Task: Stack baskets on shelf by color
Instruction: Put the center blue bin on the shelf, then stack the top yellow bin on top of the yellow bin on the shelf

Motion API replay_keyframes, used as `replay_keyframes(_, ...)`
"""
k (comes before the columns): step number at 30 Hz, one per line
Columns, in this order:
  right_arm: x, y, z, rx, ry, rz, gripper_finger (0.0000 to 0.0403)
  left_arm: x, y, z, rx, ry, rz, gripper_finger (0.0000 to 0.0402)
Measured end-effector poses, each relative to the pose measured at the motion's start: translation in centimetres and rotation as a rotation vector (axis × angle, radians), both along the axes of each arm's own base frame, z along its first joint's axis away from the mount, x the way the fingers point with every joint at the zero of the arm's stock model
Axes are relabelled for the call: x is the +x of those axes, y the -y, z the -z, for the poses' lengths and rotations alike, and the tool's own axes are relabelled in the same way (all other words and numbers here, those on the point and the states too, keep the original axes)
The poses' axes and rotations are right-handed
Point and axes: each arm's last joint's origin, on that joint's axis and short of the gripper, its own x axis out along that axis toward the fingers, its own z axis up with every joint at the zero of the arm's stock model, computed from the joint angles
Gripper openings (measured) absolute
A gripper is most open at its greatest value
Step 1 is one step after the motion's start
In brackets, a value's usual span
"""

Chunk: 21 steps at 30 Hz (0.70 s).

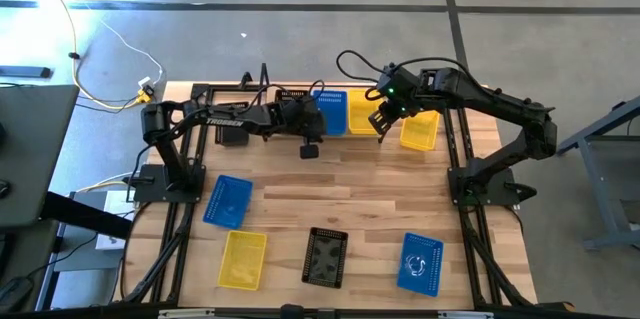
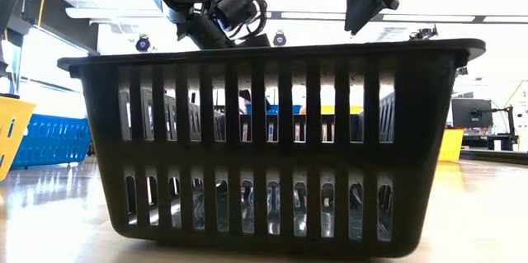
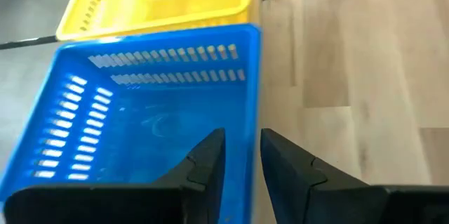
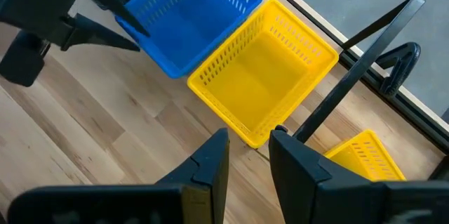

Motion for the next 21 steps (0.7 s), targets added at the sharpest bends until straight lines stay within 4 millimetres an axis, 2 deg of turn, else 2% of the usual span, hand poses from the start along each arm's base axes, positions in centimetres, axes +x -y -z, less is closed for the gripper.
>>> replay_keyframes(8, -0.4, -0.1, 0.2, 0.025, -0.034, 0.014, 0.0089, 0.4, 1.0, 0.0, -0.013, 0.002, 0.002, 0.0084)
replay_keyframes(15, -0.5, -0.3, 0.3, 0.074, -0.044, 0.001, 0.0089, 0.5, 1.1, -1.2, 0.052, -0.009, -0.052, 0.0084)
replay_keyframes(21, -0.6, -0.5, 0.4, 0.122, -0.048, -0.016, 0.0089, 1.1, 0.9, -3.3, 0.054, -0.031, -0.063, 0.0084)
